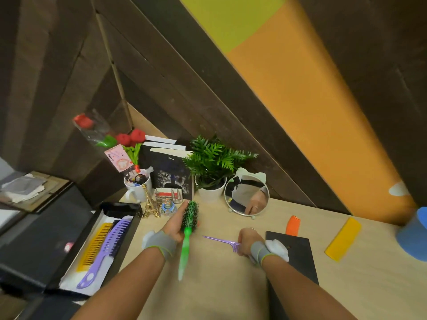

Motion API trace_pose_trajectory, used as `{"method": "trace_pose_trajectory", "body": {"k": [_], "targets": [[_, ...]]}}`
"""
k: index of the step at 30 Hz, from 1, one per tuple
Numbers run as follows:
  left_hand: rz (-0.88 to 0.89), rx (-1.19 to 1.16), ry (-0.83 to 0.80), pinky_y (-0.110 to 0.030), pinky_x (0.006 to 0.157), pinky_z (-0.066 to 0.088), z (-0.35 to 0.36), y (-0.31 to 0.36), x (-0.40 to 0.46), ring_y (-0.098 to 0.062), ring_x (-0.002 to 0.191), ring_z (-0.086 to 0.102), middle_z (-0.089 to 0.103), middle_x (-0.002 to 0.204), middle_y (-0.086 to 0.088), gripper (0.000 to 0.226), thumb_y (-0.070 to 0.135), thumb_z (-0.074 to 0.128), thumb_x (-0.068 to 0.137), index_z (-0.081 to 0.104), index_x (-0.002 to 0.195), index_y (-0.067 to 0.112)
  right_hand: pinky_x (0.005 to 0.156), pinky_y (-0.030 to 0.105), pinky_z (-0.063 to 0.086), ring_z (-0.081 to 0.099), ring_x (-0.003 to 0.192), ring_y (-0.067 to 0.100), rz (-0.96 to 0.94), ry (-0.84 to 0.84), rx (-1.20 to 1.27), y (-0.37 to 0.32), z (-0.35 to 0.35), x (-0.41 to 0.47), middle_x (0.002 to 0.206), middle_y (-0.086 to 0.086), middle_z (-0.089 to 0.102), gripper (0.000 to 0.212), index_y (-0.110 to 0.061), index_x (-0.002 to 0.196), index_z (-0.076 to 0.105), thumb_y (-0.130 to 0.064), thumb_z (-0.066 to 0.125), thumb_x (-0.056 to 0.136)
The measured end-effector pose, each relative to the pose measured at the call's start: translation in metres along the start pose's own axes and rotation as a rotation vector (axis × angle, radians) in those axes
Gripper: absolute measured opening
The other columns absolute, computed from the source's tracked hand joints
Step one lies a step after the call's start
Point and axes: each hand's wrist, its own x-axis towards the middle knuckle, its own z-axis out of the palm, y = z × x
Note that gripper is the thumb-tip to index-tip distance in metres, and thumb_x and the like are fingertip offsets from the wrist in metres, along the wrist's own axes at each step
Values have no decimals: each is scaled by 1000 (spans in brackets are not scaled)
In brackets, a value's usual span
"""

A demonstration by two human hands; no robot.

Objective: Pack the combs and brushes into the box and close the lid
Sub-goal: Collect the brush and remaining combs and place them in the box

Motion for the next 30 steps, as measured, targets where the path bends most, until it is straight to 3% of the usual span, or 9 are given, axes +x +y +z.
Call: {"method": "trace_pose_trajectory", "body": {"k": [8, 12, 15, 17, 20, 22, 24, 27, 30], "targets": [[-268, -85, -62, -35, 40, 55, -6, -4, 3, -25, 38, 64, 66, 50, -19, 50, 48, 42, 92, 55, 77, 2, 84, 29, 51, 64, 104, 26, -103, 120, 160, -13, -5, 5, 112, 10, 66, 13, -23, 77, 60, -16, 69, 72], [-341, -5, -85, -33, 44, 56, -9, -6, 0, -25, 41, 64, 64, 51, -17, 55, 51, 40, 92, 55, 74, 1, 65, 24, 44, 56, 70, 18, -86, 194, 570, -18, -15, 8, 70, 4, 60, 33, -26, 55, 48, -10, 73, 72], [-364, 8, -79, -35, 44, 56, -9, -2, -3, -26, 48, 62, 63, 53, -18, 55, 50, 41, 92, 55, 73, 0, 43, 16, 43, 52, 36, 7, -110, 146, 967, -24, -27, 7, 43, -4, 53, 34, -15, 60, 51, 10, 69, 74], [-375, -12, -79, -38, 41, 55, -8, 0, -5, -26, 43, 65, 64, 51, -19, 53, 46, 39, 94, 54, 75, -1, 36, 11, 42, 53, 29, -1, -163, 144, 1080, -28, -34, 4, 33, -6, 54, 32, -12, 63, 54, 14, 66, 75], [-394, -58, -81, -40, 39, 54, -5, 3, -6, -27, 39, 65, 64, 50, -21, 51, 42, 37, 96, 54, 77, -2, 51, 8, 49, 58, 42, -7, -284, 165, 1061, -38, -37, 0, 63, 2, 68, 12, 3, 75, 65, 14, 68, 74], [-395, -35, -90, -38, 41, 55, -2, 4, -8, -26, 45, 65, 65, 56, -19, 50, 42, 38, 96, 55, 77, -1, 63, 7, 53, 65, 58, -7, -367, 194, 1070, -45, -34, -2, 96, 16, 65, 21, 21, 96, 64, 20, 62, 75], [-381, 22, -102, -36, 43, 55, 1, 6, -9, -24, 63, 61, 61, 72, -15, 50, 43, 37, 96, 54, 79, 0, 71, 7, 54, 69, 85, 14, -429, 183, 1055, -51, -30, -4, 112, 28, 62, 26, 26, 102, 60, 22, 58, 76], [-341, 47, -135, -35, 45, 56, 6, 6, -13, -22, 69, 51, 59, 70, -13, 51, 47, 36, 95, 55, 78, 2, 83, 10, 52, 60, 113, 38, -473, 134, 1048, -54, -24, -9, 119, 36, 60, 20, 28, 97, 61, 23, 54, 78], [-264, 103, -222, -29, 50, 52, 10, 8, -16, -20, 54, 56, 62, 54, -6, 52, 55, 37, 91, 59, 76, 10, 85, 12, 52, 69, 98, 26, -475, 109, 1042, -54, -22, -14, 115, 36, 62, 17, 27, 93, 63, 18, 55, 81]]}}
